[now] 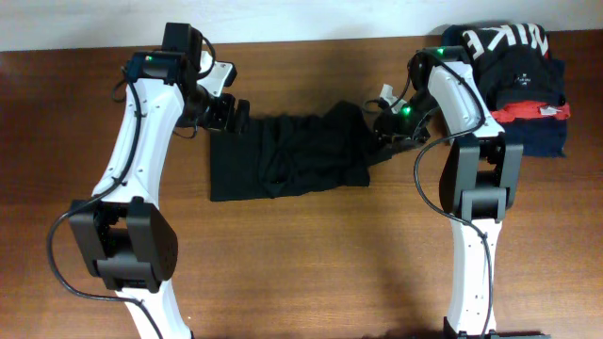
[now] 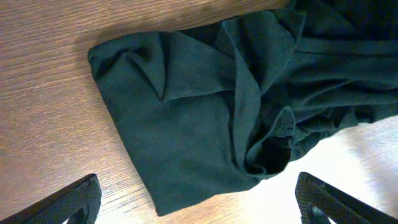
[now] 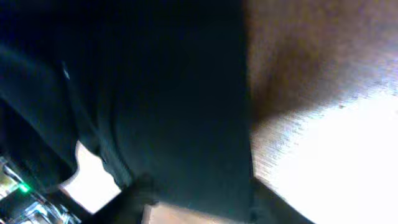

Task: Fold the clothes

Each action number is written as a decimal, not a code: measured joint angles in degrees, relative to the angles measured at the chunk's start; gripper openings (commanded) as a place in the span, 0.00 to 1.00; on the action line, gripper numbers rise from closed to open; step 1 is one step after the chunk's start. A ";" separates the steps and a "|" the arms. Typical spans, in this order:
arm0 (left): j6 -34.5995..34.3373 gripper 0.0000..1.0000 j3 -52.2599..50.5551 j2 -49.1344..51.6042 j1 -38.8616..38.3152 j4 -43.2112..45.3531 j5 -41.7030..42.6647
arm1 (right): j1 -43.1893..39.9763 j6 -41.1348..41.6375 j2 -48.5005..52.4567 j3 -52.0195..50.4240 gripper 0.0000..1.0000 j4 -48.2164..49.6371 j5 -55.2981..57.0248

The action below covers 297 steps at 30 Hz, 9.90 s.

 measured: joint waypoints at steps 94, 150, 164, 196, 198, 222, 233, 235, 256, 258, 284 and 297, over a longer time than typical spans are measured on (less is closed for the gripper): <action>-7.78 0.99 0.00 0.02 23.47 8.55 -5.60 | 34.82 13.99 -14.32 9.46 0.18 9.01 9.99; -7.76 0.99 0.00 0.02 23.45 8.85 -5.62 | -0.46 0.52 -10.38 -10.95 0.99 37.22 14.75; -7.76 0.99 0.00 0.02 23.19 9.70 -5.60 | 12.00 5.88 -11.21 15.72 0.99 -3.58 -0.83; -7.54 0.99 0.00 0.02 23.19 11.39 -5.64 | 10.10 11.65 -10.86 -13.27 0.04 11.63 23.87; -7.54 0.99 0.00 0.00 23.19 11.39 -5.62 | 6.97 11.67 -10.86 -13.27 0.04 11.82 23.80; -7.54 0.99 0.00 0.02 23.19 11.15 -5.64 | 13.33 10.73 -10.88 -13.05 0.50 3.28 13.66; -7.54 0.99 0.00 0.02 23.19 11.10 -5.64 | 12.33 11.74 -10.99 -13.49 0.53 6.69 12.57; -7.54 0.99 0.00 0.02 23.19 11.10 -5.64 | 12.92 12.76 -11.21 -15.58 0.42 10.10 12.26; -7.54 0.99 0.00 0.02 23.19 9.66 -5.64 | 11.91 13.27 -16.15 -29.27 0.28 35.65 30.23; -7.54 0.99 0.00 0.02 23.19 9.66 -5.62 | 8.76 12.26 -15.96 -28.83 0.33 37.27 33.07; -7.54 0.99 0.00 0.02 23.19 9.88 -5.64 | 1.97 45.68 -15.93 -18.47 0.99 16.90 2.91; -7.54 0.99 0.00 0.02 23.19 9.46 -5.62 | 10.62 56.78 -18.01 -34.12 0.80 38.49 0.94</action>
